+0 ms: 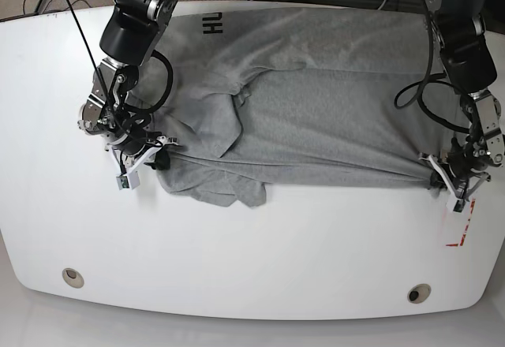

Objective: Fold the T-shirt properly
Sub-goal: 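Pull the hem corner with the left gripper, stretching the shirt taut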

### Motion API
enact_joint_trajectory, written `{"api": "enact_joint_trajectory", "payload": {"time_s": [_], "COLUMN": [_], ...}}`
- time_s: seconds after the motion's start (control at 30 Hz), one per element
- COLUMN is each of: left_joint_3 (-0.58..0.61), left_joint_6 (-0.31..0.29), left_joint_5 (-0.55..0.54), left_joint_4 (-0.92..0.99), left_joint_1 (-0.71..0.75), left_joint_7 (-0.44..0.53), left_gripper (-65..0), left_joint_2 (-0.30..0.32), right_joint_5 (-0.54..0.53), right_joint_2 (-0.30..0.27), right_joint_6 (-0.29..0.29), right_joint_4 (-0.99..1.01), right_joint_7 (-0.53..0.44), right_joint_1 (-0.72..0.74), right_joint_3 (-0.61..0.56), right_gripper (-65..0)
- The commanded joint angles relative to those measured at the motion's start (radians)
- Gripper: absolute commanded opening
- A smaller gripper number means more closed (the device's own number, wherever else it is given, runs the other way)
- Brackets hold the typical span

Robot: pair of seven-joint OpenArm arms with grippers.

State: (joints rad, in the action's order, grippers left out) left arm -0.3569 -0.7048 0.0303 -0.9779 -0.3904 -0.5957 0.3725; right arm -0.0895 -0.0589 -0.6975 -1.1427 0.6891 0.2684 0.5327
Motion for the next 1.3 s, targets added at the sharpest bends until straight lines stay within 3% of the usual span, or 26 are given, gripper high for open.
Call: {"api": "enact_joint_trajectory", "payload": {"time_s": [0.0, 0.47, 0.8, 0.97, 1.27], "left_joint_3": [-0.021, -0.109, -0.155, -0.155, -0.149], "left_joint_6": [0.007, 0.007, 0.007, 0.007, 0.007], "left_joint_5": [-0.003, -0.003, 0.000, -0.005, -0.005], "left_joint_4": [-0.066, -0.164, -0.163, -0.148, -0.135], "left_joint_1": [-0.014, -0.008, -0.012, -0.017, -0.029], "left_joint_7": [-0.013, -0.166, -0.171, -0.168, -0.168], "left_gripper": [-65.0, -65.0, -55.1, -55.1, -55.3], "left_joint_2": [0.020, 0.020, 0.023, 0.061, 0.067], "right_joint_5": [0.004, 0.007, 0.012, 0.014, 0.014], "right_joint_2": [-0.012, -0.034, -0.035, -0.051, -0.055], "right_joint_6": [-0.001, -0.001, -0.001, -0.001, -0.001], "right_joint_4": [-0.015, -0.056, -0.056, -0.056, -0.055], "right_joint_7": [0.004, 0.005, 0.007, 0.007, 0.007], "right_joint_1": [0.019, 0.024, 0.036, 0.041, 0.052], "right_joint_3": [0.004, -0.001, 0.000, 0.000, 0.002], "right_gripper": [-63.7, -63.7, -63.7, -63.7, -63.7]}}
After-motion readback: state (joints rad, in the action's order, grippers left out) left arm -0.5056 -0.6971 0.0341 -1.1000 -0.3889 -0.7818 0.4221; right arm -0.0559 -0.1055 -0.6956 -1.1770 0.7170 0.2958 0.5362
